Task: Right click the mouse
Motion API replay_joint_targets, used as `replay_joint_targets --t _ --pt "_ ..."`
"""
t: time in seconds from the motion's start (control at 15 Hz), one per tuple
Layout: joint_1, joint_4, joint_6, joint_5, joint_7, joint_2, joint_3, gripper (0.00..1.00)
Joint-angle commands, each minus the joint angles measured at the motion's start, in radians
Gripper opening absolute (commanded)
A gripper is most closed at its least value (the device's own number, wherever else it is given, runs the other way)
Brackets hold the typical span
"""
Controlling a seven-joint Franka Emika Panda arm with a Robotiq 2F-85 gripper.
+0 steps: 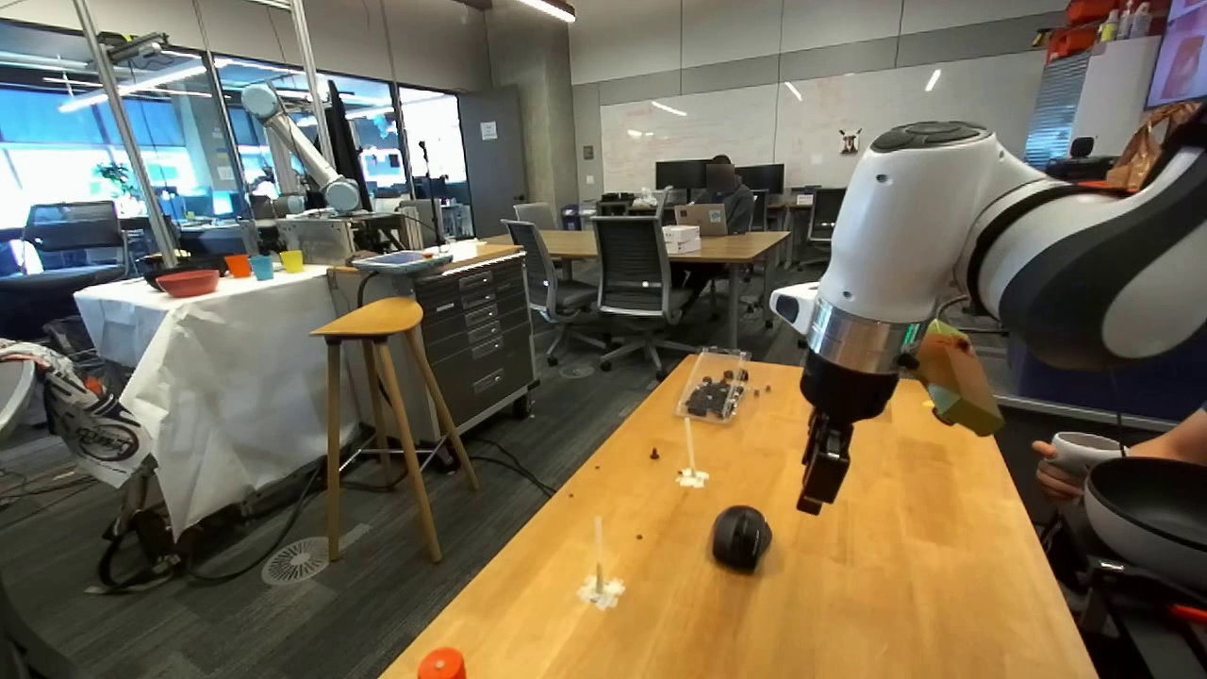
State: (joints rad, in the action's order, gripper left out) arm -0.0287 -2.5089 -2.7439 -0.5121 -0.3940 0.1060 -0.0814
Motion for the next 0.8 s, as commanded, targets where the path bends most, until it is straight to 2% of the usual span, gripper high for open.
replay_joint_targets --t 0.0,0.2,0.4,0.6,0.73 --pt "0.028 0.096 -0.026 -0.124 -0.119 0.109 0.021 0.42" --pt "0.048 0.146 -0.029 -0.209 -0.188 0.163 0.034 0.18" --pt "0.093 0.209 -0.035 -0.370 -0.320 0.210 0.074 0.00" --pt "0.140 0.278 -0.035 -0.522 -0.453 0.256 0.108 0.00" --pt "0.161 0.317 -0.030 -0.585 -0.521 0.285 0.118 0.00"
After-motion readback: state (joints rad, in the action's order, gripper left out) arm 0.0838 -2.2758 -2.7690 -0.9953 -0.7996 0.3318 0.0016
